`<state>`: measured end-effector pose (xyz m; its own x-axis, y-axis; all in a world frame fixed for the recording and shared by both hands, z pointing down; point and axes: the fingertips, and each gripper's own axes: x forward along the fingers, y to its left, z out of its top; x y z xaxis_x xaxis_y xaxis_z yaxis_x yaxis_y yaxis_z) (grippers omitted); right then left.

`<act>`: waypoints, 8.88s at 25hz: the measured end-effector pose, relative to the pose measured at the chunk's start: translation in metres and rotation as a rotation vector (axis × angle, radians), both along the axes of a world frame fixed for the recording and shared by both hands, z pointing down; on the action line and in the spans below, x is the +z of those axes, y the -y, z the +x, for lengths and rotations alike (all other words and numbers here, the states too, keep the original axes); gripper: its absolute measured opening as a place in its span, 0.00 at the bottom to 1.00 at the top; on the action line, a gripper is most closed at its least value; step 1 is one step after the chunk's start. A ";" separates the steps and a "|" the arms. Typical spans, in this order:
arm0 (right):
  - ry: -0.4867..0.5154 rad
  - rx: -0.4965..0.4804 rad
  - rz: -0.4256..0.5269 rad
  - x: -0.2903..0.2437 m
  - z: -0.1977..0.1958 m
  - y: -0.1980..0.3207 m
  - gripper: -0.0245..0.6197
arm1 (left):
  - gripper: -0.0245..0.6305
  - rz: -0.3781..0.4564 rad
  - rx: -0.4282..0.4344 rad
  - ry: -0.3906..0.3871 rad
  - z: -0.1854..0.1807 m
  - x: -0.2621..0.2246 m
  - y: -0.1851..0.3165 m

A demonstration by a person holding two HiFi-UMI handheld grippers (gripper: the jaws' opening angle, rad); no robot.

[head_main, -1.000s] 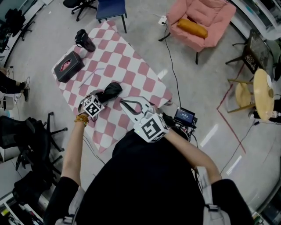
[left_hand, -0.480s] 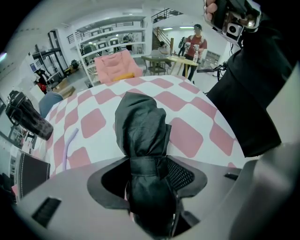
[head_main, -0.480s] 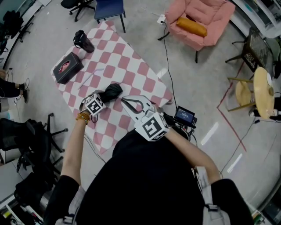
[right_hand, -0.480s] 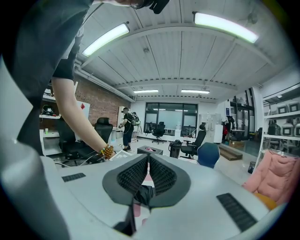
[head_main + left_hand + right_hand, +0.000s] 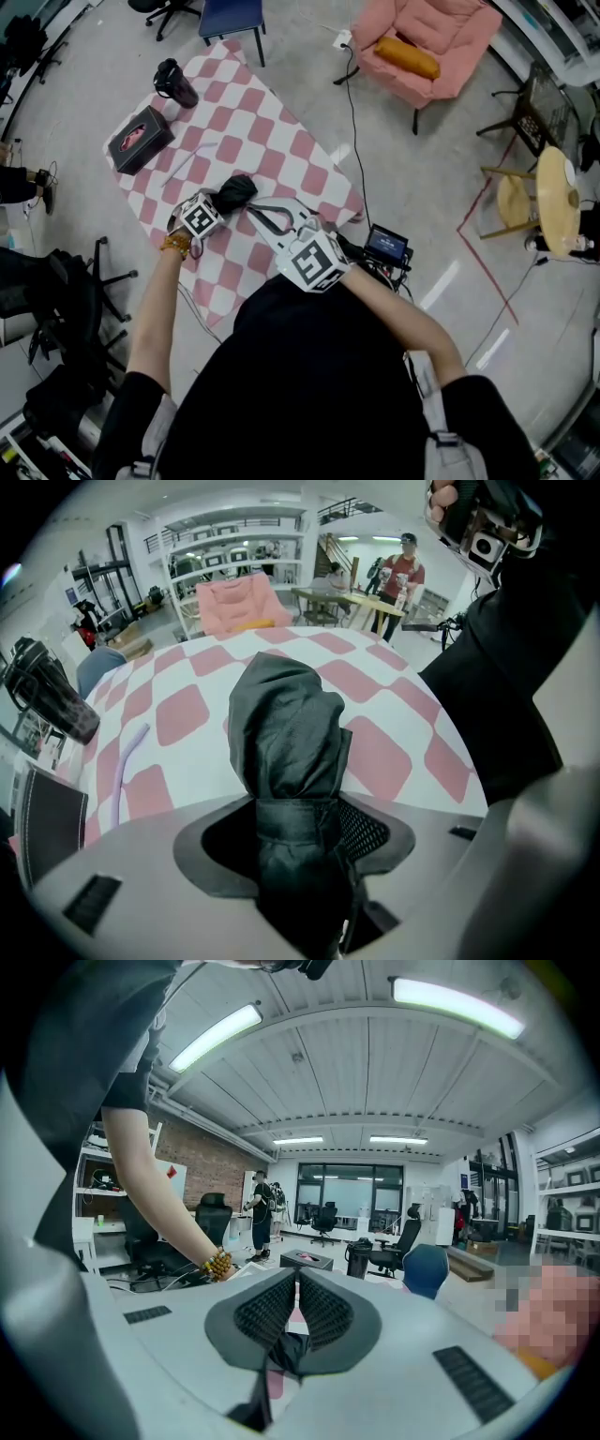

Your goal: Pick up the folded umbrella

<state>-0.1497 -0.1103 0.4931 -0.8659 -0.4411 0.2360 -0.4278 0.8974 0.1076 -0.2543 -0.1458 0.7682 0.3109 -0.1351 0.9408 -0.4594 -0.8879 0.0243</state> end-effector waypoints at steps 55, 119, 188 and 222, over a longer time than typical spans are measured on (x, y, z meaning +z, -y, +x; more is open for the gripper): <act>-0.033 -0.072 -0.126 0.065 -0.079 0.013 0.07 | 0.35 0.048 -0.088 0.094 -0.005 0.001 -0.008; 0.003 -0.001 -0.111 0.053 -0.048 0.014 0.07 | 0.35 0.428 -0.719 -0.455 0.016 -0.160 -0.003; 0.061 0.006 0.174 -0.019 -0.050 -0.011 0.07 | 0.35 1.046 -0.835 -0.648 0.016 -0.300 -0.054; 0.089 0.009 0.136 -0.044 -0.018 0.005 0.07 | 0.36 0.908 -0.859 -0.669 0.056 -0.296 -0.041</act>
<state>-0.1677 -0.1152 0.4491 -0.8766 -0.4716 0.0959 -0.4491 0.8733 0.1889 -0.1982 -0.1045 0.4722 0.1690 -0.9762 0.1358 -0.9856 -0.1665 0.0299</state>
